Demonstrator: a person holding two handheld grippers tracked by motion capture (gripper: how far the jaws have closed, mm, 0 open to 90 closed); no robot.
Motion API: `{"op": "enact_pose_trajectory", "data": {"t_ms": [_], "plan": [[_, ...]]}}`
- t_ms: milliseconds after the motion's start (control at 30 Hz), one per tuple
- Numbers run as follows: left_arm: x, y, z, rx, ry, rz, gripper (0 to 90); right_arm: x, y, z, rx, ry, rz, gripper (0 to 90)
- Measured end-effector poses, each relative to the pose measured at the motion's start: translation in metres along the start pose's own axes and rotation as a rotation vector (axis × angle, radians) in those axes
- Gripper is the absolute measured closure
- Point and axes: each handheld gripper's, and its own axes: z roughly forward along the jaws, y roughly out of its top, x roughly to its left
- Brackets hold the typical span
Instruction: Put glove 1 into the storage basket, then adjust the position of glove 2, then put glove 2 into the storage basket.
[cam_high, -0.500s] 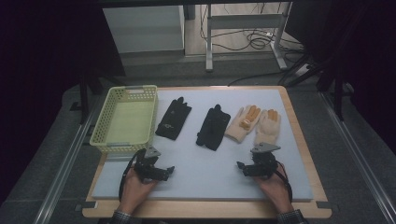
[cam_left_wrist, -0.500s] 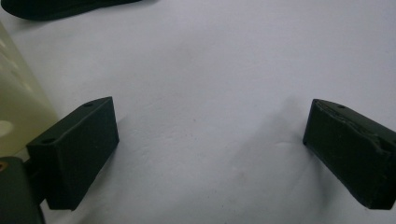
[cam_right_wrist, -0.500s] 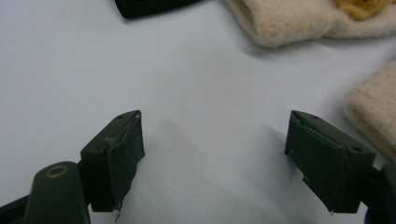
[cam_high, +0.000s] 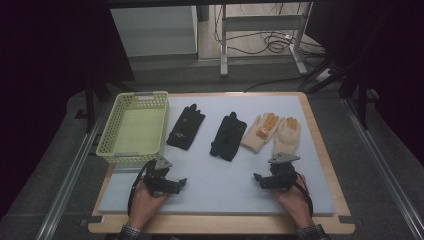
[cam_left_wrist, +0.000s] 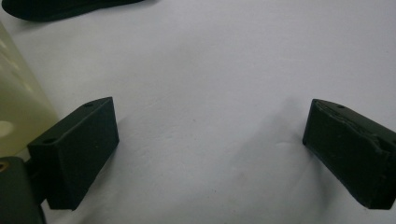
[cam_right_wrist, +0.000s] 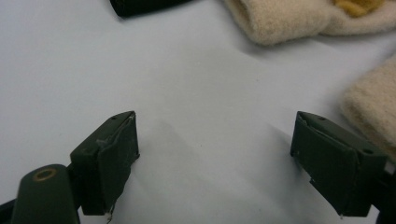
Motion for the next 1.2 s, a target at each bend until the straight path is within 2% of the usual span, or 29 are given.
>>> {"op": "enact_pose_trajectory", "data": {"t_ms": [767,1067,1200], "plan": [[0.0,0.0,0.0,0.0,0.0,-0.001,3.7,0.0,0.002,-0.001,0.006,0.011,0.01,16.2],[0.0,0.0,0.0,-0.001,0.0,-0.001,3.7,0.003,0.015,-0.001,-0.014,0.058,0.021,18.9],[0.0,0.0,0.0,-0.001,0.0,-0.001,3.7,0.004,0.025,0.001,-0.014,0.057,0.0,19.1]]}}
